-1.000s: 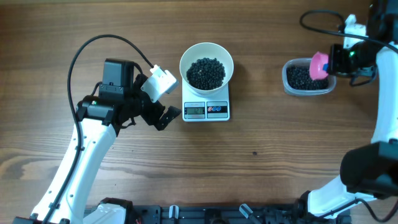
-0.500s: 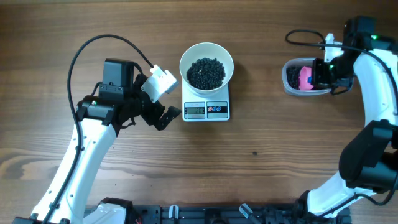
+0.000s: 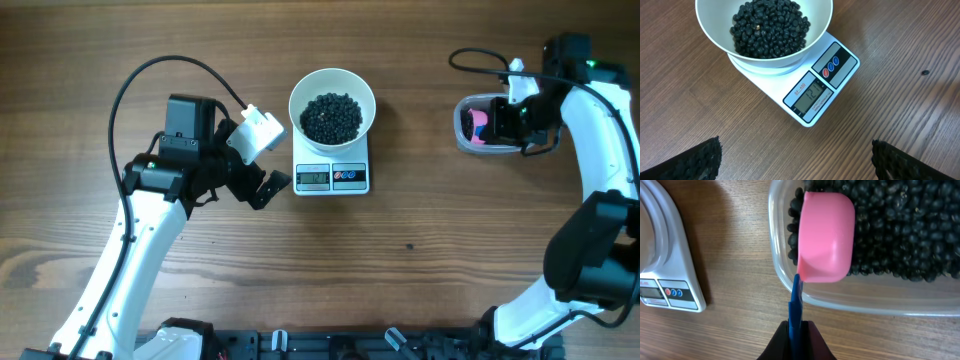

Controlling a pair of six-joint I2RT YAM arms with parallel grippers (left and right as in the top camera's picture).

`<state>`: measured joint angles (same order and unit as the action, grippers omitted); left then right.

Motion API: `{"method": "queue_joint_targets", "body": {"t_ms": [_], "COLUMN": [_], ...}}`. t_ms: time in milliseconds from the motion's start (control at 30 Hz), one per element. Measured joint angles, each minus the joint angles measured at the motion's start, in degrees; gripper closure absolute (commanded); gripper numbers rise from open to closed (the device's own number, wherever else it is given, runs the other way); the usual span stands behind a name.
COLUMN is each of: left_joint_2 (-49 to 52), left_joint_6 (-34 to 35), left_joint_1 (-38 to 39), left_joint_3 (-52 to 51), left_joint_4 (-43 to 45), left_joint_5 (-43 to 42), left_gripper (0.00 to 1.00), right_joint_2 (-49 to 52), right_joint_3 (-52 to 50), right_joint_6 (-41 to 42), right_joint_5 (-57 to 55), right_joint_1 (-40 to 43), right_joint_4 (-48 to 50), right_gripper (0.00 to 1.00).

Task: Scoop item into bowl and weigh 150g on scale
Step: 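Drag the pink scoop through the beans to fill it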

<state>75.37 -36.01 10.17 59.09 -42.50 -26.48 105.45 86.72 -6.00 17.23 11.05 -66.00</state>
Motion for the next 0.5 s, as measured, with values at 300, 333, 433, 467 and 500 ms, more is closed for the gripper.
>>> {"method": "queue_joint_targets", "body": {"t_ms": [300, 333, 433, 467, 500], "left_joint_2": [0.0, 0.0, 0.0, 0.0, 0.0], "left_joint_6": [0.0, 0.0, 0.0, 0.0, 0.0], "left_joint_1": [0.0, 0.0, 0.0, 0.0, 0.0], "left_joint_3": [0.0, 0.0, 0.0, 0.0, 0.0], "left_joint_4": [0.0, 0.0, 0.0, 0.0, 0.0], "left_joint_5": [0.0, 0.0, 0.0, 0.0, 0.0], "left_gripper": [0.00, 0.00, 0.00, 0.00, 0.00], "right_joint_2": [0.1, 0.1, 0.1, 0.1, 0.1], "right_joint_3": [0.5, 0.5, 0.5, 0.5, 0.5], "right_joint_6": [-2.6, -3.5, -6.2, -7.3, -7.9], "right_joint_5": [6.8, 8.3, 12.7, 14.3, 15.5], "right_joint_1": [9.7, 10.9, 14.5, 15.9, 17.2], "right_joint_4": [-3.3, -3.7, -4.7, -5.0, -5.3], "right_gripper": [0.96, 0.96, 0.96, 0.96, 0.96]}}
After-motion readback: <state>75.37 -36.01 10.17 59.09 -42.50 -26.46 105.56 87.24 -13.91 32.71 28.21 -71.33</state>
